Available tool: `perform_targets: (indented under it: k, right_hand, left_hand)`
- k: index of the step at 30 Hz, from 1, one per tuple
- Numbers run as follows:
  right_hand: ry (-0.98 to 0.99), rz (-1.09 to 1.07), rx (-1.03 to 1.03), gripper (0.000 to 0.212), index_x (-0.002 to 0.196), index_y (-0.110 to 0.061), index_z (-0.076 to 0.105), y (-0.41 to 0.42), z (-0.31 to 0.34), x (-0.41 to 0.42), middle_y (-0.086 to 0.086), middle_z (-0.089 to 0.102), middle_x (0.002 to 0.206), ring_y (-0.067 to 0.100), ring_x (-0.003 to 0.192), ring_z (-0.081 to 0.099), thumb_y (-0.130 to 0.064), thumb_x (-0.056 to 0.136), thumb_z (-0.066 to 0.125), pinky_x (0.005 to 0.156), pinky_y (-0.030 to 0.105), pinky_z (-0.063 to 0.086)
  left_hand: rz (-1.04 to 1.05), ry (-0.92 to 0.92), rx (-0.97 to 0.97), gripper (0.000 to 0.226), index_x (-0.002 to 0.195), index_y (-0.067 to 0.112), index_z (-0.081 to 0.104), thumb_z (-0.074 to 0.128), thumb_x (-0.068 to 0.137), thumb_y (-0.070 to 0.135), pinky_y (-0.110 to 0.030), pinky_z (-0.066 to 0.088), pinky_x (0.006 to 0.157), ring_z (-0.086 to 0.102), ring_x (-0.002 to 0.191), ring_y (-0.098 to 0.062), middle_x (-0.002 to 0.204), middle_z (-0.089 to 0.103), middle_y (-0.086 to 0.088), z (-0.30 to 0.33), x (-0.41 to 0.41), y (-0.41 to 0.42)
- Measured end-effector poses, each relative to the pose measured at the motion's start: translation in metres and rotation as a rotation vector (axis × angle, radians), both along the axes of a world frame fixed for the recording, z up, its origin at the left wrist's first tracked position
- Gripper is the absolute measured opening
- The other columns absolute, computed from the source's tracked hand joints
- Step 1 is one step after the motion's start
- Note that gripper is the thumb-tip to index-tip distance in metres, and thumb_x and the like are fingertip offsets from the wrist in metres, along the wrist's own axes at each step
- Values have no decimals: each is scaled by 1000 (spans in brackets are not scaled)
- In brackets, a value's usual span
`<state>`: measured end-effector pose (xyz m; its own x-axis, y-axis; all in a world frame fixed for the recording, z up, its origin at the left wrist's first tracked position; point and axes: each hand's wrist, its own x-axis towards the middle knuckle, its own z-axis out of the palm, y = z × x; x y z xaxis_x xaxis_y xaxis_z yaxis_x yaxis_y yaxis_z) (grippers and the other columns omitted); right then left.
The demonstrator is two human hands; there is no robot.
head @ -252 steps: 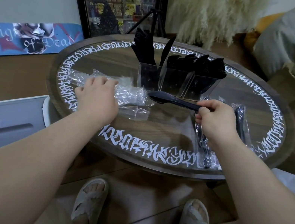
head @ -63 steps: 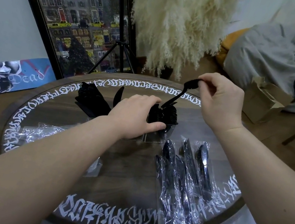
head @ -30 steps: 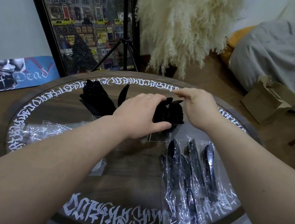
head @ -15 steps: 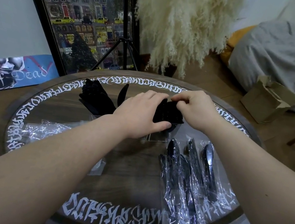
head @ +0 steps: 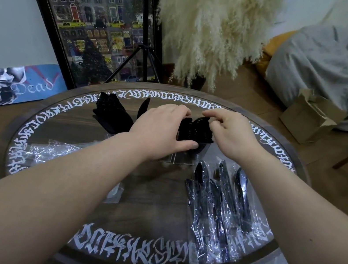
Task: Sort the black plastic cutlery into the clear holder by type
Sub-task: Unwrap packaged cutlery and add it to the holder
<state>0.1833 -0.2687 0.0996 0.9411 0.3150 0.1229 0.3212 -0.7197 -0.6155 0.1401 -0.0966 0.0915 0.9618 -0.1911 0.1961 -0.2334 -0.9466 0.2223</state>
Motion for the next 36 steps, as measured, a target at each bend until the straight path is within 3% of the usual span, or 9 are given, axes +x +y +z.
perform_targets:
  k: [7, 12, 15, 20, 23, 29, 33, 36]
  right_hand:
    - [-61, -13, 34, 36, 121, -21, 64, -16, 9, -36, -2, 64, 117, 13, 109, 56, -8, 92, 46, 89, 19, 37]
    - [-37, -101, 42, 31, 120, -23, 64, -45, 2, -77, -5, 61, 97, 15, 88, 60, -13, 92, 53, 86, 29, 47]
    - [5, -177, -47, 30, 121, -21, 63, -68, -14, -95, -3, 63, 101, 15, 85, 59, -16, 92, 57, 82, 27, 47]
    - [165, -304, -235, 35, 123, -13, 61, -103, -57, -109, 5, 66, 114, 24, 103, 60, -25, 91, 60, 89, 31, 45]
    - [261, -378, -316, 39, 120, -12, 61, -115, -80, -110, 6, 68, 108, 26, 100, 61, -37, 90, 61, 86, 35, 50]
    - [293, -420, -459, 43, 87, -16, 60, -117, -101, -103, 3, 64, 78, 25, 77, 61, -59, 80, 63, 64, 31, 50]
    - [334, -423, -430, 40, 78, -13, 59, -118, -104, -95, 5, 60, 71, 26, 76, 60, -52, 79, 67, 58, 28, 39]
    - [345, -442, -334, 31, 80, -12, 61, -120, -106, -92, 8, 64, 79, 28, 82, 61, -43, 83, 66, 64, 30, 43]
  left_hand:
    - [-84, -83, 0, 64, 131, 21, 48, 63, 80, 58, -31, 39, 101, 43, 125, -14, 130, 52, 6, 5, -27, -9]
    - [-131, -142, -27, 61, 129, 18, 54, 62, 81, 54, -35, 33, 109, 40, 129, -19, 134, 52, 1, -6, -59, -22]
    - [-145, -64, 4, 59, 133, 23, 50, 60, 83, 55, -37, 33, 109, 36, 131, -18, 139, 47, 4, -24, -76, -37]
    - [-168, 175, 90, 62, 142, 33, 37, 53, 87, 57, -44, 28, 113, 18, 141, -20, 153, 27, 3, -60, -90, -64]
    - [-192, 256, 130, 58, 146, 36, 31, 47, 92, 53, -47, 24, 115, 8, 145, -22, 158, 16, 2, -76, -88, -80]
    - [-213, 331, 191, 54, 146, 41, 25, 41, 96, 50, -52, 19, 115, -2, 147, -23, 160, 5, 5, -94, -77, -101]
    - [-216, 353, 221, 54, 146, 41, 25, 41, 95, 52, -51, 18, 115, -1, 146, -24, 160, 6, 3, -101, -74, -102]
    - [-206, 354, 197, 54, 146, 42, 25, 41, 95, 52, -51, 17, 115, -2, 146, -22, 160, 6, 3, -102, -75, -102]
